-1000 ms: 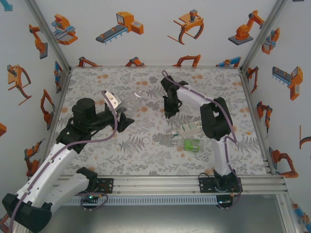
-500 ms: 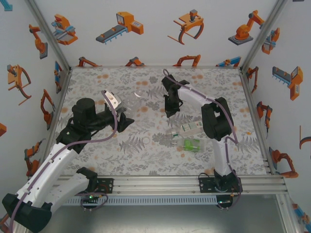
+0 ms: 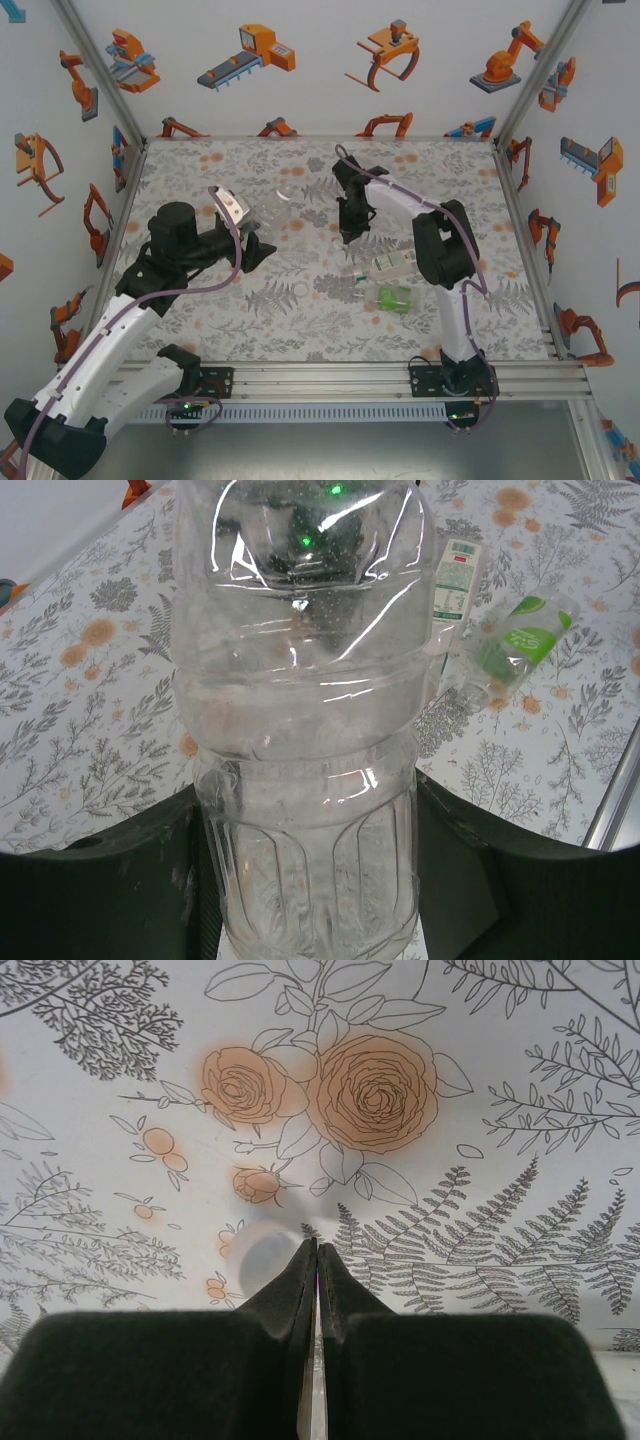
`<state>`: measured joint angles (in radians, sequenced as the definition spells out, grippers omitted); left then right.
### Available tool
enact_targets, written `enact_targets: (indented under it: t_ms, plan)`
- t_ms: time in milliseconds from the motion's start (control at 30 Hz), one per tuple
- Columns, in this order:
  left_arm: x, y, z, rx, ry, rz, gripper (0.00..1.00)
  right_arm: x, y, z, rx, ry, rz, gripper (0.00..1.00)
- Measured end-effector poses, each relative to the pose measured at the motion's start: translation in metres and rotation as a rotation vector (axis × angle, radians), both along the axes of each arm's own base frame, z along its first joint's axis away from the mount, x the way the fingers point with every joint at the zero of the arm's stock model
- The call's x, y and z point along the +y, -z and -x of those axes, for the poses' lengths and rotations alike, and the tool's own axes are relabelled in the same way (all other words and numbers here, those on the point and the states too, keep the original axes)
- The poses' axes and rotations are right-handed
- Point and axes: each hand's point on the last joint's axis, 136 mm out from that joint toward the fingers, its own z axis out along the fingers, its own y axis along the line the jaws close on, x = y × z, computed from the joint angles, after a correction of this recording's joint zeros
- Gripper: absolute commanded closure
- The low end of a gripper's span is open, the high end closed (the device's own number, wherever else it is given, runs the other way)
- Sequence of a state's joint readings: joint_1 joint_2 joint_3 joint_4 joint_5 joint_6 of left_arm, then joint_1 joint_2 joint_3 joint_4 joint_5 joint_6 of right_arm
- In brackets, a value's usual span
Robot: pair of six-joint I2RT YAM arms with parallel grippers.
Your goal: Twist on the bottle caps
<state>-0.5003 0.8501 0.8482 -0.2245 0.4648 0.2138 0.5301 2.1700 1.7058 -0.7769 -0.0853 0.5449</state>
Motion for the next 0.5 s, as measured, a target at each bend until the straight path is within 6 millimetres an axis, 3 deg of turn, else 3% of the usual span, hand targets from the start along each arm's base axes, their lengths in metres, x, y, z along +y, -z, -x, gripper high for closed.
enact_targets:
  t_ms: [333, 500]
  plan:
    - [0.0, 0.0, 0.0, 0.0, 0.0, 0.0, 1.0, -0.004, 0.012, 0.004, 0.023, 0.003, 0.009, 0.94]
    - [0.0, 0.0, 0.0, 0.0, 0.0, 0.0, 1.0, -0.004, 0.011, 0.005, 0.013, -0.002, 0.004, 0.88]
